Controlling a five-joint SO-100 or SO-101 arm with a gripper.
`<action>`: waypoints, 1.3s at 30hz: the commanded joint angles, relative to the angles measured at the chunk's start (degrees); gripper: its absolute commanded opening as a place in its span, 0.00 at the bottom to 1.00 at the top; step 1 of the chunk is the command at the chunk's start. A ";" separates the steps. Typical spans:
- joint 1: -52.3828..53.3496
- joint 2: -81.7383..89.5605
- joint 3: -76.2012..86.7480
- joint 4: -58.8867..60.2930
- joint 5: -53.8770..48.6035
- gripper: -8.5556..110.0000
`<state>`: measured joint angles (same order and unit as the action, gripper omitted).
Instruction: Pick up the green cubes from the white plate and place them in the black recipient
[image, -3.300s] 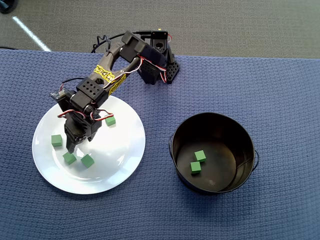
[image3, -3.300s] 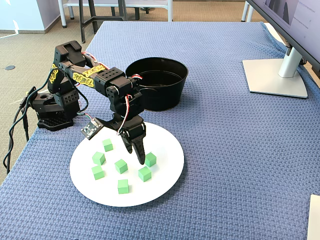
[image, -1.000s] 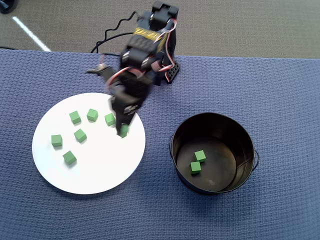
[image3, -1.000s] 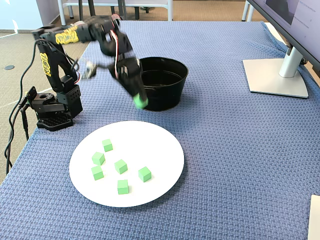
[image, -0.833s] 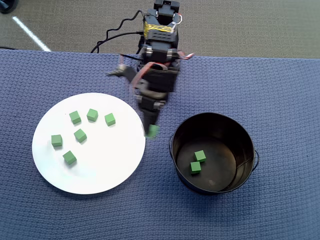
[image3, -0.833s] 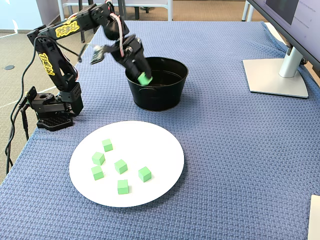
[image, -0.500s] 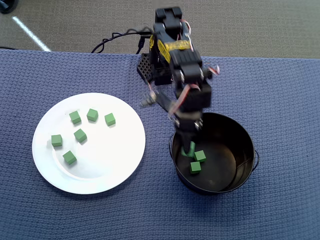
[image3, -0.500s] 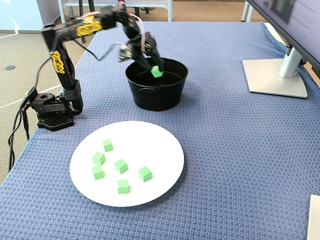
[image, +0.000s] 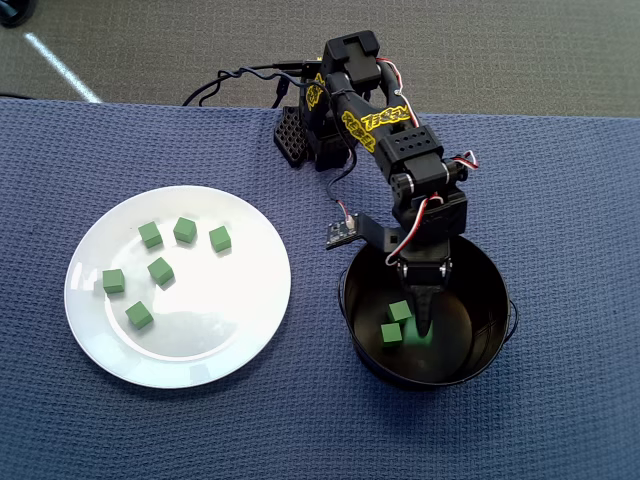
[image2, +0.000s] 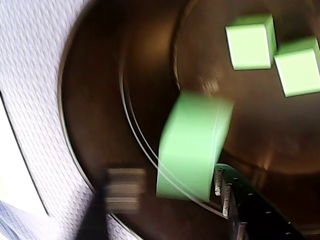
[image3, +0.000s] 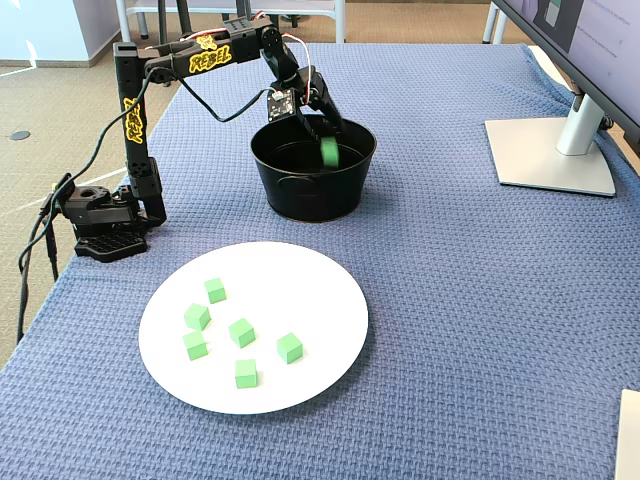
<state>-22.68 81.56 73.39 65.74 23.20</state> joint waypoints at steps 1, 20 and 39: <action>0.97 4.66 -1.93 0.18 -0.79 0.31; 37.44 13.27 -3.60 12.13 -7.38 0.23; 61.96 5.19 18.19 2.20 -28.65 0.21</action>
<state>35.68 86.92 90.88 70.58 -5.10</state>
